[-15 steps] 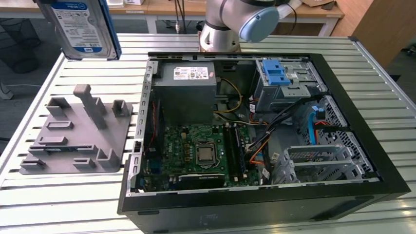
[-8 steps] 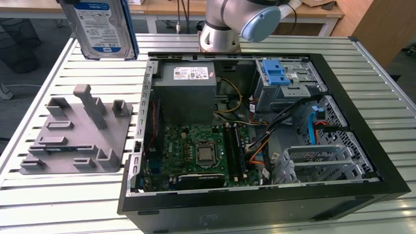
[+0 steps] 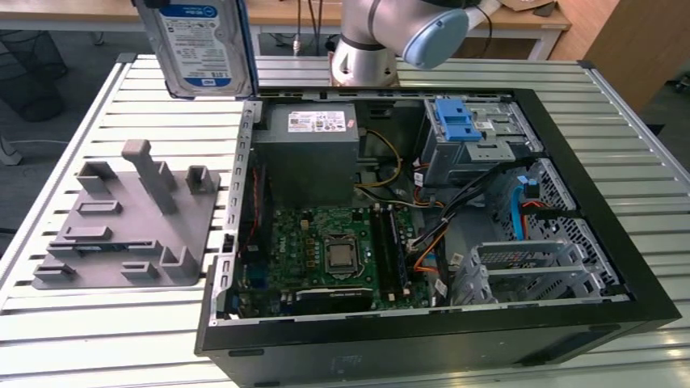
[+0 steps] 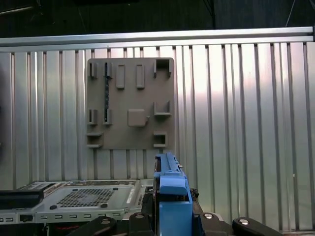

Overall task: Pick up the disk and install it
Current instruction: 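Pick up the disk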

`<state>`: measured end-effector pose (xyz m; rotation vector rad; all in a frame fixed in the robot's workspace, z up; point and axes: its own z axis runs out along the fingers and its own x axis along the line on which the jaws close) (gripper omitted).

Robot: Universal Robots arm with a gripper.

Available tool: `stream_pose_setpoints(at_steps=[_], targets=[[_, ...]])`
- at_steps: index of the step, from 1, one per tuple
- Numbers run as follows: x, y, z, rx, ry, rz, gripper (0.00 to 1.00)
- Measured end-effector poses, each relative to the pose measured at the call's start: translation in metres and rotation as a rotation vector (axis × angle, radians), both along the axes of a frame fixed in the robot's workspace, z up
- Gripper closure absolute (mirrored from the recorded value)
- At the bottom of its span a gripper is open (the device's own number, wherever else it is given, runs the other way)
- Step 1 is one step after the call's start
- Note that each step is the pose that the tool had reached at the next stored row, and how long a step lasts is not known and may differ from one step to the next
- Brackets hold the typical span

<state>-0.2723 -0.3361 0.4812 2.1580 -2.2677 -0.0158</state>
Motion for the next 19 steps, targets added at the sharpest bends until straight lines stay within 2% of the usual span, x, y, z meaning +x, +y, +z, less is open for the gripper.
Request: stream_pose_setpoints(at_steps=[19], targets=[[0.0865, 0.0, 0.0, 0.0, 0.0003, 0.0, 0.64]])
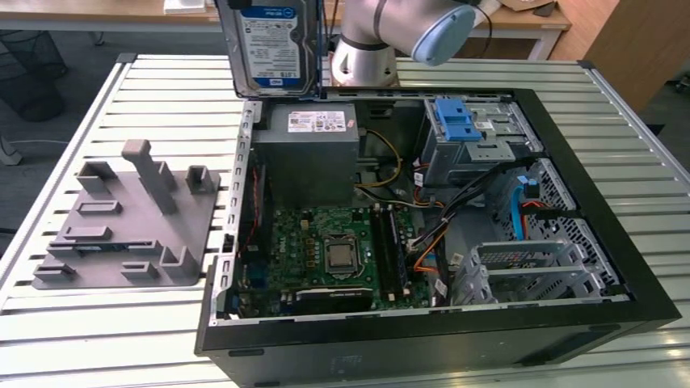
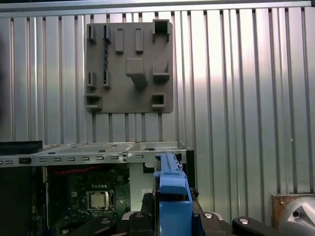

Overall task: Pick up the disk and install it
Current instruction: 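Pick up the disk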

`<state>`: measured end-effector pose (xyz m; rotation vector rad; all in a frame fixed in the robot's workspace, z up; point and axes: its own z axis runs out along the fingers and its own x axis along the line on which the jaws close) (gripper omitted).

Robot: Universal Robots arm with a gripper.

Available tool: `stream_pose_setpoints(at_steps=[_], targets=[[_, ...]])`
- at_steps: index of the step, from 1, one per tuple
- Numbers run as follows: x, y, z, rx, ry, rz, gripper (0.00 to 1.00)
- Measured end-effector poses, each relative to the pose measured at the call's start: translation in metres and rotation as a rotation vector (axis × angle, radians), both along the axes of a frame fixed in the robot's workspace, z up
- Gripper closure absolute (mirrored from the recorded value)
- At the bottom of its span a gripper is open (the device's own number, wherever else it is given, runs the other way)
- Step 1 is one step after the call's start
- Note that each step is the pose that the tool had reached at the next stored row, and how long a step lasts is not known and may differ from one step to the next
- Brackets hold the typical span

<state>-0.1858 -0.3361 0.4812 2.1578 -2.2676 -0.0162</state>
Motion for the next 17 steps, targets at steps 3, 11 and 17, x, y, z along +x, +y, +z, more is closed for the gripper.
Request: stream_pose_setpoints(at_steps=[3, 11, 17], targets=[[0.0115, 0.0, 0.0, 0.0, 0.0, 0.0, 0.64], [0.0209, -0.0102, -0.0003, 0.0, 0.0, 0.0, 0.64], [0.0227, -0.0234, -0.0006, -0.0001, 0.0001, 0.0, 0.64]])
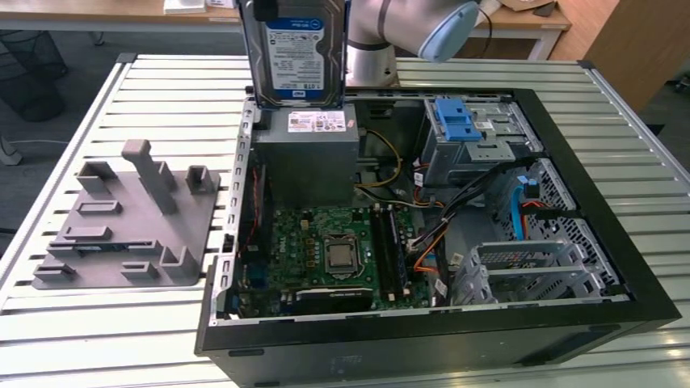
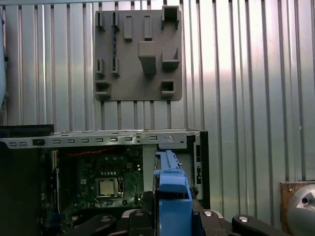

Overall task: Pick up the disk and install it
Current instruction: 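Pick up the disk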

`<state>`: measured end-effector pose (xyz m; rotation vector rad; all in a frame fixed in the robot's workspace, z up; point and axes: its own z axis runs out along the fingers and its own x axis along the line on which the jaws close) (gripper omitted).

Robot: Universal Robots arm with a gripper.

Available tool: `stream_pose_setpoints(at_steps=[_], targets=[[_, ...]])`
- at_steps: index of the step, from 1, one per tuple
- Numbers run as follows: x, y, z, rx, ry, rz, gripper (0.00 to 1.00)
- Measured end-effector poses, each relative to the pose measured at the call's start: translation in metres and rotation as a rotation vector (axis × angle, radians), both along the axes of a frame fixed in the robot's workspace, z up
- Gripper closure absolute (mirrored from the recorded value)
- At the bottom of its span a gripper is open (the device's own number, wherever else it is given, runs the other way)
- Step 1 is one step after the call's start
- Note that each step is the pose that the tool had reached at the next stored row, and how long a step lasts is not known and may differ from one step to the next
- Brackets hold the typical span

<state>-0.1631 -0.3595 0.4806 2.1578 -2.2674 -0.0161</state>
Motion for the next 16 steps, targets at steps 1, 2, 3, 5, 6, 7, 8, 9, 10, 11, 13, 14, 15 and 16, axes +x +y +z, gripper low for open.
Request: stream_pose_setpoints(at_steps=[1, 2, 3, 5, 6, 7, 8, 9, 10, 11, 13, 14, 15, 16], targets=[[0.0003, -0.002, 0.0, -0.0002, 0.0001, 0.0, 0.64], [0.0008, -0.004, 0.0, -0.0004, 0.0, 0.0, 0.64], [0.0015, -0.0059, -0.0001, -0.0005, -0.0001, 0.0, 0.64], [0.0056, -0.0083, -0.0001, -0.0008, -0.0001, 0.0, 0.64], [0.0092, -0.0088, -0.0001, -0.0008, -0.0001, 0.0, 0.64], [0.0135, -0.0091, -0.0001, -0.0008, 0.0, 0.0, 0.64], [0.0181, -0.0094, -0.0002, -0.0007, 0.0, 0.0, 0.64], [0.0226, -0.0096, -0.0002, -0.0007, 0.0, 0.0, 0.64], [0.0273, -0.0099, -0.0002, -0.0007, 0.0, 0.0, 0.64], [0.0318, -0.0101, -0.0003, -0.0007, -0.0001, 0.0, 0.64], [0.0408, -0.0104, -0.0003, -0.0007, 0.0, 0.0, 0.64], [0.0453, -0.0106, -0.0004, -0.0008, 0.0, 0.0, 0.64], [0.0498, -0.0107, -0.0004, -0.0007, 0.0, 0.0, 0.64], [0.0547, -0.0109, -0.0004, -0.0007, -0.0001, 0.0, 0.64]])
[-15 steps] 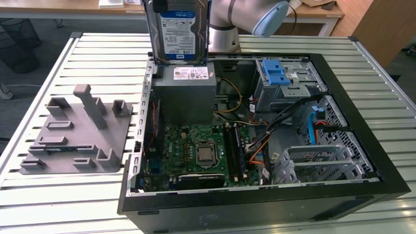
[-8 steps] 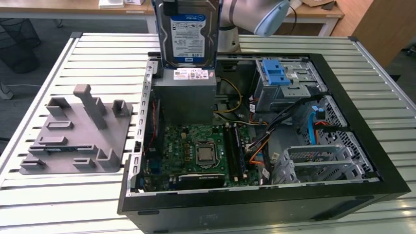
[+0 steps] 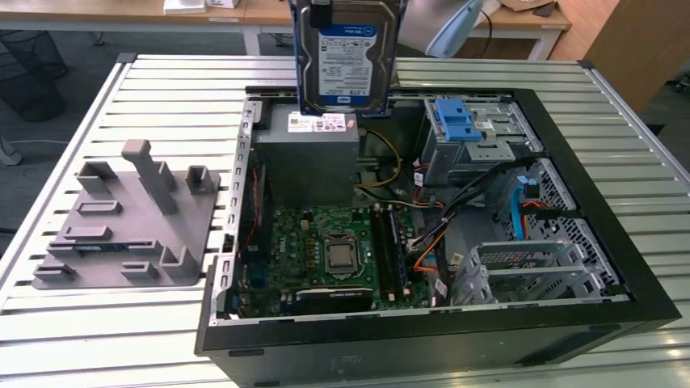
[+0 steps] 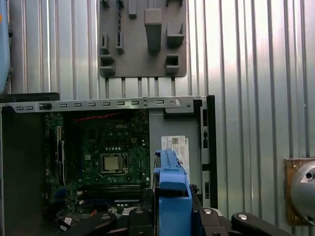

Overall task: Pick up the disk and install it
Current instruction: 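Pick up the disk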

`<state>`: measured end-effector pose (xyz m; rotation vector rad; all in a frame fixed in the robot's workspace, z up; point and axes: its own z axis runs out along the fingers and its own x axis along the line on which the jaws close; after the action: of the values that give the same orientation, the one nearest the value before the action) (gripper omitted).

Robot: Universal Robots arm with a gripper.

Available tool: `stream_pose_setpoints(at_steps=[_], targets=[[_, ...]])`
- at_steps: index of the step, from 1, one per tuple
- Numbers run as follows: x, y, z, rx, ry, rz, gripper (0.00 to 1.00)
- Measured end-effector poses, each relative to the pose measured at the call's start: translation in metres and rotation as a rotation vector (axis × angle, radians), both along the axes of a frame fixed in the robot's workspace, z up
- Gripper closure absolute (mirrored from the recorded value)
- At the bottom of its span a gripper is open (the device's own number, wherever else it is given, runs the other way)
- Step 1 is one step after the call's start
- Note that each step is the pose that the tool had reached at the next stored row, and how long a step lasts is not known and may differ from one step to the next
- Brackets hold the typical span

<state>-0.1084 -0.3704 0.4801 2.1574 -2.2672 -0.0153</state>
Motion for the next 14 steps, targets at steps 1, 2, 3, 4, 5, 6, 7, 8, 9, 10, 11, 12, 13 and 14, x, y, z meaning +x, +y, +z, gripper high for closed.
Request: stream_pose_setpoints(at_steps=[1, 2, 3, 4, 5, 6, 7, 8, 9, 10, 11, 12, 13, 14], targets=[[0.0045, -0.0001, 0.0, -0.0001, 0.0, 0.0, 0.64], [0.009, -0.0002, -0.0001, 0.0, 0.0, 0.0, 0.64], [0.0135, -0.0002, 0.0, -0.0001, 0.0001, 0.0, 0.64], [0.018, -0.0002, -0.0001, 0.0, 0.0001, 0.0, 0.64], [0.0222, -0.0003, -0.0001, -0.0001, 0.0, 0.0, 0.64], [0.0259, -0.0003, -0.0002, -0.0001, 0.0001, 0.0, 0.64], [0.0293, -0.0004, -0.0003, -0.0001, 0.0001, 0.0, 0.64], [0.032, -0.0004, -0.0003, -0.0001, 0.0001, 0.0, 0.64], [0.0344, -0.0006, -0.0004, -0.0001, 0.0001, 0.0, 0.64], [0.0357, -0.001, -0.0004, -0.0001, 0.0, 0.0, 0.64], [0.0364, -0.0018, -0.0004, -0.0002, 0.0001, 0.0, 0.64], [0.0369, -0.003, -0.0005, -0.0001, 0.0, -0.001, 0.64], [0.0372, -0.0044, -0.0005, -0.0001, 0.0001, -0.001, 0.64], [0.0373, -0.006, -0.0006, -0.0001, 0.0001, -0.001, 0.64]])
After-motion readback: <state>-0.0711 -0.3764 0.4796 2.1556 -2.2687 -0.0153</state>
